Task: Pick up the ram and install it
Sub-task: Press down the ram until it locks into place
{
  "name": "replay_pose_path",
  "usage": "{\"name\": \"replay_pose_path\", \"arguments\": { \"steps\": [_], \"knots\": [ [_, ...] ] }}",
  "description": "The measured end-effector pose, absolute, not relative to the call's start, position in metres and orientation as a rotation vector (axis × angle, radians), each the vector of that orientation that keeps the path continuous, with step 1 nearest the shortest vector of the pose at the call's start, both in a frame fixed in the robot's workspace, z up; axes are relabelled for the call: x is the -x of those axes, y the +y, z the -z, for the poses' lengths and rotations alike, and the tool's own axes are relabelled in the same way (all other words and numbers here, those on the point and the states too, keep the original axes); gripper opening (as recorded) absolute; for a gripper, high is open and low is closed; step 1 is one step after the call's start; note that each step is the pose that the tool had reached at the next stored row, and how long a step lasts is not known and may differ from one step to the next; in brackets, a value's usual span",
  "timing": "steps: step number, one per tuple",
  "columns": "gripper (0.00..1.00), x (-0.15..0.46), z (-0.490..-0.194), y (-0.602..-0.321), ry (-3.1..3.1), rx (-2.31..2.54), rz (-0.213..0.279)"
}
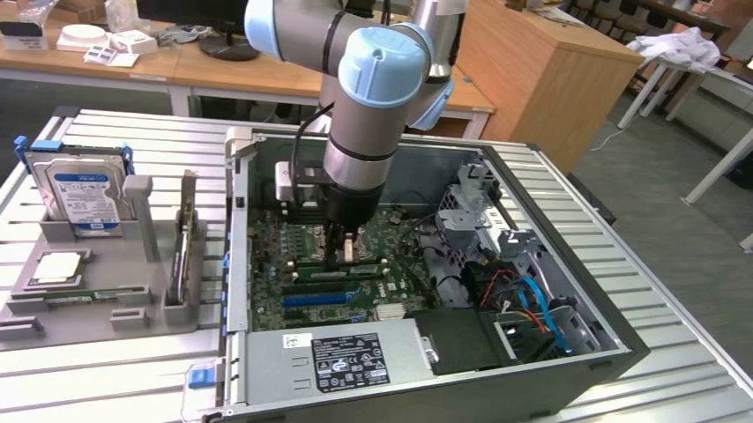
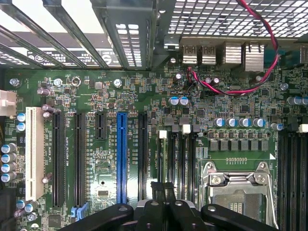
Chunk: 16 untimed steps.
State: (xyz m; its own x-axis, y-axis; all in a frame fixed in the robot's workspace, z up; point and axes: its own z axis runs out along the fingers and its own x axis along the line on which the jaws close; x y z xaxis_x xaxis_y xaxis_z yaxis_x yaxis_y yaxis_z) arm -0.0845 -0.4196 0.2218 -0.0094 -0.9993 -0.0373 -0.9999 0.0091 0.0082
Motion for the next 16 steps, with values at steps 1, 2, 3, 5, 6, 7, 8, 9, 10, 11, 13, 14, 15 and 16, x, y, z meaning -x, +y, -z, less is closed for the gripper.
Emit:
{"name": "replay_pose_path", "arguments": {
  "steps": [1,2,3,5,6,7,8,9,10,11,13,14,15,16],
  "knots": [
    [0.11,0.084,-0.222,-0.42,2.217,2.196,-0.05],
    [0.11,0.084,-0.222,-0.42,2.217,2.196,-0.05],
    [0.11,0.084,-0.222,-0.42,2.217,2.196,-0.05],
    [0.11,0.084,-0.223,-0.419,2.216,2.195,-0.05],
    [0.11,0.084,-0.224,-0.419,2.215,2.195,-0.05],
    [0.11,0.084,-0.227,-0.419,2.216,2.196,-0.05],
    [0.11,0.084,-0.229,-0.42,2.217,2.197,-0.05],
    [0.11,0.084,-0.231,-0.42,2.216,2.196,-0.051],
    [0.11,0.084,-0.234,-0.42,2.216,2.196,-0.05],
    [0.11,0.084,-0.236,-0.42,2.217,2.196,-0.05],
    [0.11,0.084,-0.241,-0.42,2.217,2.196,-0.05],
    [0.11,0.084,-0.244,-0.42,2.217,2.196,-0.05],
    [0.11,0.084,-0.247,-0.42,2.217,2.196,-0.05],
    [0.11,0.084,-0.251,-0.42,2.217,2.196,-0.05]
  ]
}}
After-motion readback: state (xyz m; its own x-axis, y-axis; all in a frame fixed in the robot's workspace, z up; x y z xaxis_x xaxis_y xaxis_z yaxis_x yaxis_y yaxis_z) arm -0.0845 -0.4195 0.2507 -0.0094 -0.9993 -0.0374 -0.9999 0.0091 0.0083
